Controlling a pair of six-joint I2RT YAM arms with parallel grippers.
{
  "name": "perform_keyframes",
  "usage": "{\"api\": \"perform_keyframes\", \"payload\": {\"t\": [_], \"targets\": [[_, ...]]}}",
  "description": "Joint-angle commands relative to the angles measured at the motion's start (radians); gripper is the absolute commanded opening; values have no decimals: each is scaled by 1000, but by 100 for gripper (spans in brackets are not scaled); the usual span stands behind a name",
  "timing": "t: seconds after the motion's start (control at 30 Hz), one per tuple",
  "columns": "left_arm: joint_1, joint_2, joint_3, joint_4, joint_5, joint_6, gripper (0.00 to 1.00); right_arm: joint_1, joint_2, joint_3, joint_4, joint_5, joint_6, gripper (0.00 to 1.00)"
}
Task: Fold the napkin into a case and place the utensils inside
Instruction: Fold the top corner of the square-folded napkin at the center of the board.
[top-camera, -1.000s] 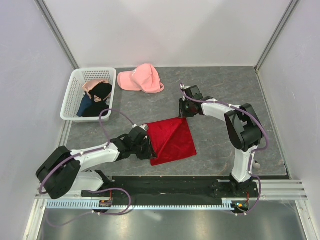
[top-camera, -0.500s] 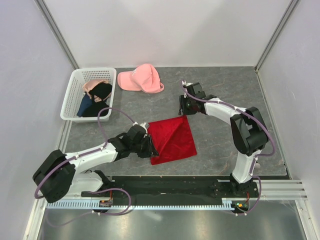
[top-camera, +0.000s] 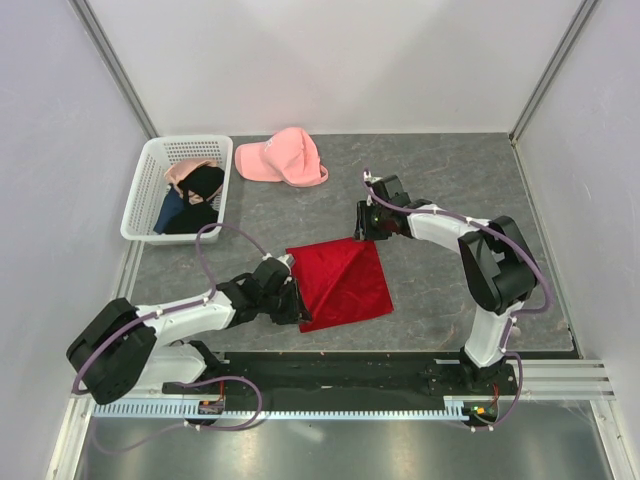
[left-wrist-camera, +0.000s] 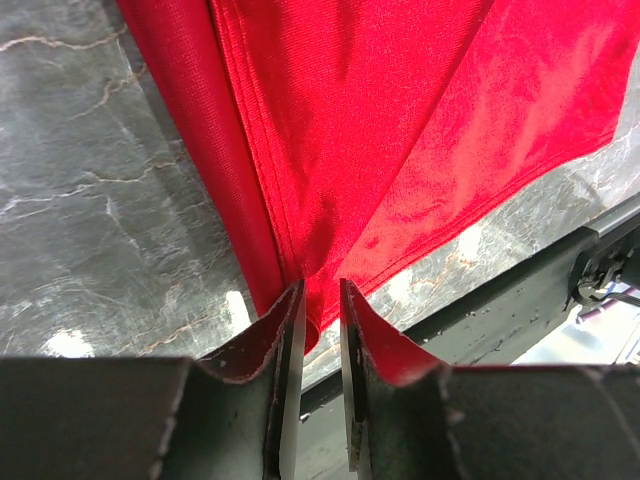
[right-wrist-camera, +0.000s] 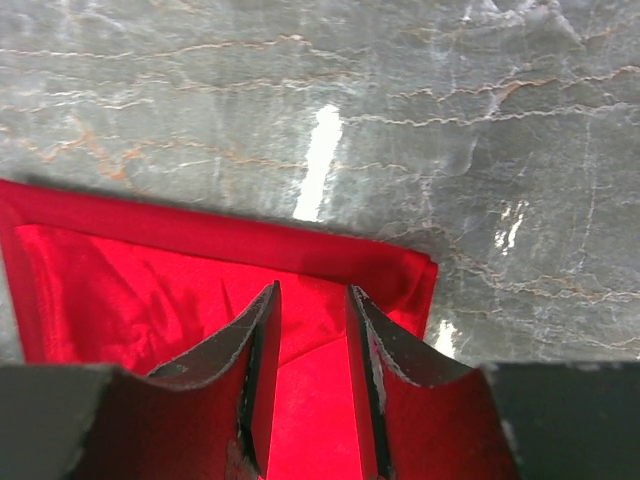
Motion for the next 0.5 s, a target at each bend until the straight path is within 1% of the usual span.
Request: {"api": "perform_keyframes", "payload": {"t": [0.0,0.2,0.33,0.43,0.47], "targets": [[1,-12,-6,18,-9,-3,27,0,33,14,35,59,-19,39],[1,4,-16,30,4,-3,27,-2,80,50,32,135,-71,37],[0,-44,-6,13,5,-5,28,-2,70,67,17,134,-82,36],[0,-110,43,-45,-16,-5,31,0,33,79,3,126,-83,38],[1,-125,87,-68,-44,6,32,0,22,83,-6,128,-82,38]]}}
